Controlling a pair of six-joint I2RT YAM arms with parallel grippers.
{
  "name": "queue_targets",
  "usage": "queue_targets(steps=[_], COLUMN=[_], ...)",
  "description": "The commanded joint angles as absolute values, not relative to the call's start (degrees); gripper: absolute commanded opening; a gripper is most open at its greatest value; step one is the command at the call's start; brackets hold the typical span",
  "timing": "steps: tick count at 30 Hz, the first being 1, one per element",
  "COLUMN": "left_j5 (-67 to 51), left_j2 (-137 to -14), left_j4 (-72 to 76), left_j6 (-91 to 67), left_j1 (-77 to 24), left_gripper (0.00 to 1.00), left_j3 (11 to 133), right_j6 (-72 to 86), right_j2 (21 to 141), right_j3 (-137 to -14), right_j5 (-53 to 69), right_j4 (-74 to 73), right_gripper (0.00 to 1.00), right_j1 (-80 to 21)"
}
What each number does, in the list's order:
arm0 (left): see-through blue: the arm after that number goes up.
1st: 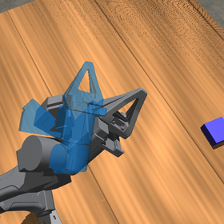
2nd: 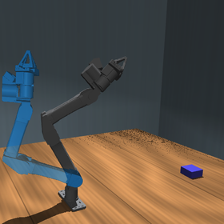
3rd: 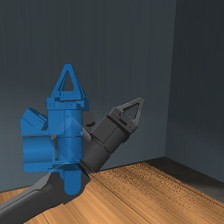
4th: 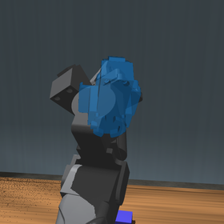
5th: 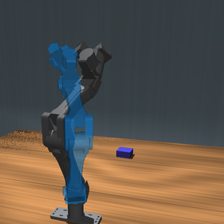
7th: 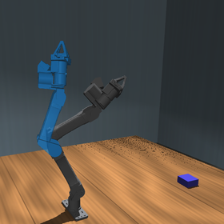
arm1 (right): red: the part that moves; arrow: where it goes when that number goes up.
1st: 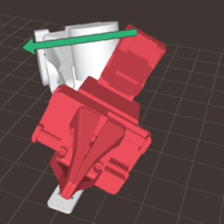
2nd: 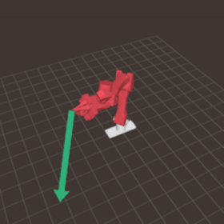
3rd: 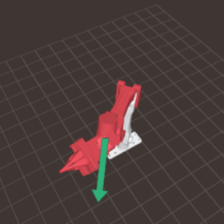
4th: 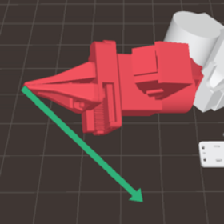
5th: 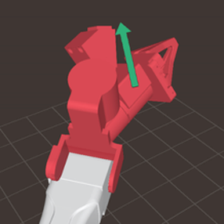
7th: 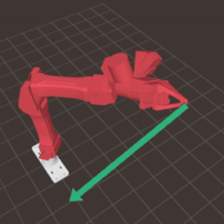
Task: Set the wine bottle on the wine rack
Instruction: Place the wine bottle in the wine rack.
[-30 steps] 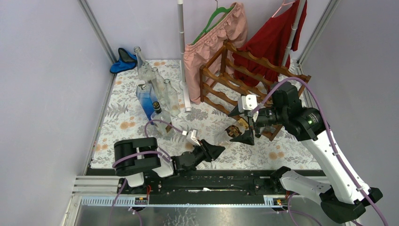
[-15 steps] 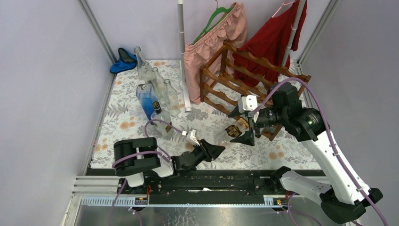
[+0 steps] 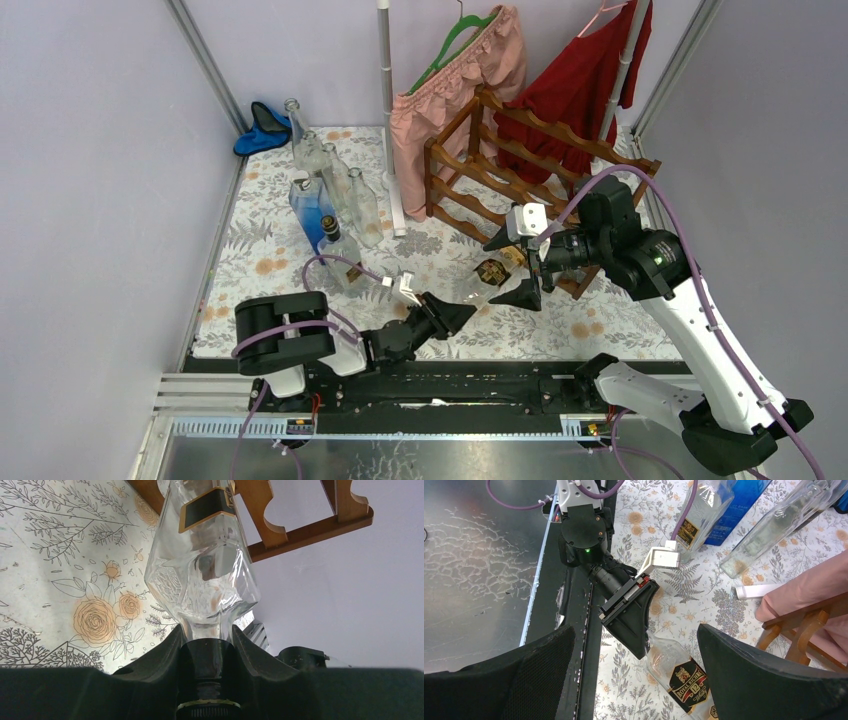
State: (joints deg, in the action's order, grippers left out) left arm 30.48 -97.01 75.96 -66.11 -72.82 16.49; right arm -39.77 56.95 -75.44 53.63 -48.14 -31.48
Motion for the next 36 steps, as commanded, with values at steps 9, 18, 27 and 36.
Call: queue_targets(steps=[9,18,27,36], left_j5=[30.8,32.3,32.1,30.8], left_j2=[-101.1,-106.6,-114.0,-120.7], left_j4=[92.3,92.4,92.5,92.5], left_j6=[-69.1,-66.9,-66.1,-65.6], left_j1=[-71.5,-70.7,-68.9,-66.3], left_gripper=[0.0,0.0,0.0,0.0], left_j3=[23.7,29.0,36.9,44.4], right_j6=[-39.8,-40.0,-40.1,-40.2], right_j2=[55.9,55.5,55.4,55.4], right_j3=[-75.3,-75.1,-75.0,-74.9], right_j5=[55.2,55.7,56.2,56.6], right_j4=[-47.1,-47.5,-47.6,-47.6], right_gripper=[1.0,1.0,1.0,1.0], right_j1=[-31.2,-31.1,-31.1,-31.2])
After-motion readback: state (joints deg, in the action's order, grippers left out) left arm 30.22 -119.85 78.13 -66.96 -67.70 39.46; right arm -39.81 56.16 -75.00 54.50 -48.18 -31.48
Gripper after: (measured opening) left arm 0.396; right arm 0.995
